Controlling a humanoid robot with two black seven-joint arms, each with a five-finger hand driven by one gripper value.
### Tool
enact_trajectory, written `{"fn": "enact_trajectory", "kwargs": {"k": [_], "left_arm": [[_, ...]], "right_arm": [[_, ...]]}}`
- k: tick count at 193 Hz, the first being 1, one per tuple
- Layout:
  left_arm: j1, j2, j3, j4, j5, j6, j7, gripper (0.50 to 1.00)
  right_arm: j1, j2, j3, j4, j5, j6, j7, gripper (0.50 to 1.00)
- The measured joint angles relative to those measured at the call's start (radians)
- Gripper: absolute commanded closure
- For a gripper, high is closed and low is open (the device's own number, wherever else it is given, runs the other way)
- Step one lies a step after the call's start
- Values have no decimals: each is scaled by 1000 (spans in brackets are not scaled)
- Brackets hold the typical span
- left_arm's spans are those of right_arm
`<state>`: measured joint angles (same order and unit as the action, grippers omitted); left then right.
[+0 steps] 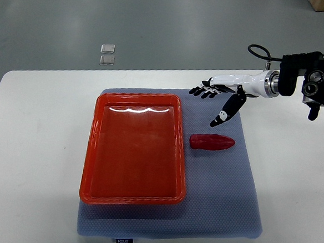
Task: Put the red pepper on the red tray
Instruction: 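Move the right hand over the red pepper beside the tray, then close the right hand fingers around the red pepper and lift it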
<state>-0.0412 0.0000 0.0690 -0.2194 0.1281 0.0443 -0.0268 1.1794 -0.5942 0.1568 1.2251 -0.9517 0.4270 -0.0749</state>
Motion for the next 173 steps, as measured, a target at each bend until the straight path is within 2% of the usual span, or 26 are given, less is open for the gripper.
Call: {"fn": "enact_trajectory", "kwargs": {"k": [11, 32, 47, 96, 173], "left_arm": [[0, 0, 0, 0, 0, 0, 0, 500], [0, 0, 0, 0, 0, 0, 0, 500], [0, 0, 0, 0, 0, 0, 1, 500], [0, 0, 0, 2, -2, 0, 1, 500], [0, 0, -1, 8, -2, 0, 1, 500]], "right_arm": [[4, 7, -21, 8, -1, -21, -7, 589], [-28, 37, -45, 13, -6, -123, -5, 591], [-53, 47, -53, 13, -12, -167, -1, 591], [-110, 52, -57, 13, -27, -207, 3, 593], [-220, 69, -55, 2, -121, -325, 26, 607]]}}
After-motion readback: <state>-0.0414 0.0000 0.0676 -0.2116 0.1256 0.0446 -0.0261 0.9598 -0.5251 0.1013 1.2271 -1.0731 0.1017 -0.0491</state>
